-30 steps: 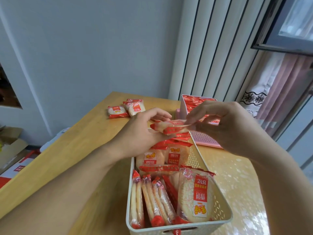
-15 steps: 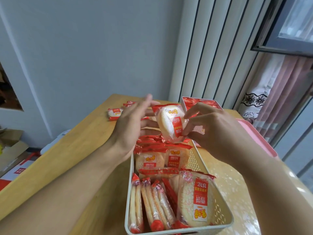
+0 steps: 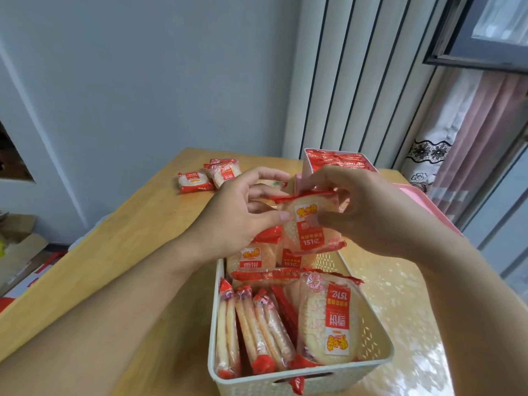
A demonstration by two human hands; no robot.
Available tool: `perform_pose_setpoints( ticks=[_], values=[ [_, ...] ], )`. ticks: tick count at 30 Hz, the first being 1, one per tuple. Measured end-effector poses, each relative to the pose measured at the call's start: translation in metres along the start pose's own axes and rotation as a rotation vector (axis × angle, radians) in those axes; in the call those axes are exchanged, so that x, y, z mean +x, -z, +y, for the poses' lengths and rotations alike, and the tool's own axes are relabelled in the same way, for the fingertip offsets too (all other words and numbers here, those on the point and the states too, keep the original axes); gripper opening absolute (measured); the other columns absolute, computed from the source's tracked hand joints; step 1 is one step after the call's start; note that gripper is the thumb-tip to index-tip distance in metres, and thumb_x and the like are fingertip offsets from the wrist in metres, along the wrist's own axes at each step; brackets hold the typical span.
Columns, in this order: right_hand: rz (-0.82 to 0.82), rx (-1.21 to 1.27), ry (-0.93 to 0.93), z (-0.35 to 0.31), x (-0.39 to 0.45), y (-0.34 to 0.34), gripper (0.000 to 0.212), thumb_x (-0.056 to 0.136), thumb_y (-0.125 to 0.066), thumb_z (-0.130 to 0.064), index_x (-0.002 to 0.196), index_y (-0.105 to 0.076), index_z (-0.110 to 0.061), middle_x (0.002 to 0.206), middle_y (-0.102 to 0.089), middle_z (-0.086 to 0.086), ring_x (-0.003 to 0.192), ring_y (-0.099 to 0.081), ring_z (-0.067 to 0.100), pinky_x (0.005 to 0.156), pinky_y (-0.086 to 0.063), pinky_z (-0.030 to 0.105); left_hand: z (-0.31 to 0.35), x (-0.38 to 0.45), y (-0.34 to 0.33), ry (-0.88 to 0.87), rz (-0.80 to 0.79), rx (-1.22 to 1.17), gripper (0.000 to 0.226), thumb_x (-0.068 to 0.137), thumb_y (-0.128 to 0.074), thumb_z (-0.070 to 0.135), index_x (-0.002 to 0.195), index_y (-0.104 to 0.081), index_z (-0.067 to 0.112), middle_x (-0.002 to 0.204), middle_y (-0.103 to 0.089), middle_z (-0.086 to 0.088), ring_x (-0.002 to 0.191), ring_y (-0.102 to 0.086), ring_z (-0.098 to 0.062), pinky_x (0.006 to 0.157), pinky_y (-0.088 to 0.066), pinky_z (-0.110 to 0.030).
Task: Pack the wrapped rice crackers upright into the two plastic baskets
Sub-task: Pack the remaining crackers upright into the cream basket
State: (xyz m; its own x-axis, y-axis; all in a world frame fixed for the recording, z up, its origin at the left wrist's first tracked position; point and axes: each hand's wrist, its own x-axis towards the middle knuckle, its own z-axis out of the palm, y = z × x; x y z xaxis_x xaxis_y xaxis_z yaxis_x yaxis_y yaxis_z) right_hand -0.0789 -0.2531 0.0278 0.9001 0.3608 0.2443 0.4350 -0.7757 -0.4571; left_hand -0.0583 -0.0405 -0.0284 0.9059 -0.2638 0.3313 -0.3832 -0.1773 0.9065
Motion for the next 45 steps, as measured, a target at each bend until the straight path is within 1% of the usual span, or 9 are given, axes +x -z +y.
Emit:
perform_pose_setpoints(
  ticks=[4,9,13,20,25,28,32,37,45],
  values=[
    [0.014,-0.084,-0.055,0.008,0.008,-0.012,0.036,0.085,-0.080,-0.024,0.109,-0.058,-0.040,0.108,-0.062,-0.017,0.094,-0.060,0.007,0.062,-0.050,0.016,-0.004,0.003,0.020,0.119,-0.037,0.380,0.085,0.069,-0.091,0.036,0.140,-0.043,0.045,0.132,-0.059,0.021,0.120,-0.057,0.001,0.099,-0.052,-0.027],
    [-0.061,-0.150,-0.050,0.015,0.018,-0.033,0.038,0.079,-0.084,-0.021,0.096,-0.056,-0.040,0.101,-0.063,-0.017,0.088,-0.061,0.007,0.067,-0.055,0.025,-0.005,0.001,0.030,0.401,-0.303,0.597,0.110,0.073,-0.083,0.009,0.155,-0.020,0.046,0.140,-0.057,0.006,0.099,-0.065,-0.018,0.072,-0.053,-0.027],
    [-0.127,-0.299,-0.043,0.017,0.020,-0.043,0.032,0.075,-0.087,-0.025,0.096,-0.065,-0.037,0.105,-0.061,-0.015,0.090,-0.059,0.011,0.075,-0.056,0.035,-0.008,0.001,0.023,0.379,-0.230,0.750,0.114,0.072,-0.079,0.000,0.157,-0.019,0.046,0.156,-0.035,0.011,0.117,-0.054,-0.013,0.061,-0.042,-0.016],
    [-0.033,-0.443,-0.046,0.033,0.022,-0.040,0.034,0.071,-0.086,-0.029,0.091,-0.060,-0.038,0.100,-0.061,-0.012,0.092,-0.058,0.018,0.073,-0.056,0.040,-0.025,0.008,0.012,0.260,-0.026,0.432,0.085,0.063,-0.079,-0.013,0.130,-0.062,0.036,0.118,-0.067,0.009,0.090,-0.065,-0.006,0.058,-0.046,-0.014],
    [-0.133,-0.471,-0.063,0.039,0.026,-0.051,0.037,0.077,-0.082,-0.032,0.071,-0.045,-0.035,0.086,-0.059,-0.009,0.080,-0.059,0.021,0.056,-0.037,0.029,-0.026,0.008,0.009,0.255,-0.023,0.387,0.076,0.066,-0.079,-0.011,0.125,-0.064,0.034,0.117,-0.066,0.009,0.098,-0.066,-0.008,0.069,-0.055,-0.022],
    [-0.151,-0.397,-0.076,0.033,0.021,-0.038,0.027,0.078,-0.085,-0.027,0.088,-0.062,-0.036,0.092,-0.062,-0.012,0.083,-0.060,0.014,0.060,-0.041,0.023,-0.017,0.006,0.015,0.237,-0.097,0.377,0.068,0.071,-0.086,0.001,0.124,-0.064,0.036,0.123,-0.066,0.011,0.104,-0.067,-0.005,0.081,-0.056,-0.023],
    [-0.092,-0.203,-0.033,0.012,0.007,-0.012,0.019,0.081,-0.082,-0.037,0.098,-0.073,-0.038,0.090,-0.066,-0.020,0.081,-0.062,0.001,0.068,-0.051,0.024,0.004,-0.001,0.025,0.062,-0.163,0.527,0.018,0.075,-0.086,0.036,0.090,-0.077,0.039,0.147,-0.048,0.027,0.144,-0.029,0.006,0.113,-0.021,-0.022],
    [-0.058,-0.153,-0.022,-0.002,-0.003,-0.008,0.017,0.085,-0.078,-0.039,0.101,-0.071,-0.042,0.084,-0.066,-0.020,0.073,-0.059,-0.004,0.059,-0.042,0.016,0.003,-0.006,0.019,0.052,-0.439,0.743,0.013,0.078,-0.081,0.049,0.088,-0.078,0.041,0.155,-0.029,0.033,0.149,0.004,0.009,0.119,-0.004,-0.022],
    [0.129,-0.070,-0.172,0.001,0.001,0.001,0.019,0.102,-0.051,-0.045,0.093,-0.063,-0.034,0.076,-0.071,-0.013,0.055,-0.060,-0.004,0.052,-0.041,0.022,0.019,-0.005,0.023,-0.188,0.002,0.486,0.005,0.084,-0.080,0.038,0.089,-0.082,0.038,0.118,-0.070,0.022,0.119,-0.055,0.010,0.107,-0.040,-0.018]
  ],
)
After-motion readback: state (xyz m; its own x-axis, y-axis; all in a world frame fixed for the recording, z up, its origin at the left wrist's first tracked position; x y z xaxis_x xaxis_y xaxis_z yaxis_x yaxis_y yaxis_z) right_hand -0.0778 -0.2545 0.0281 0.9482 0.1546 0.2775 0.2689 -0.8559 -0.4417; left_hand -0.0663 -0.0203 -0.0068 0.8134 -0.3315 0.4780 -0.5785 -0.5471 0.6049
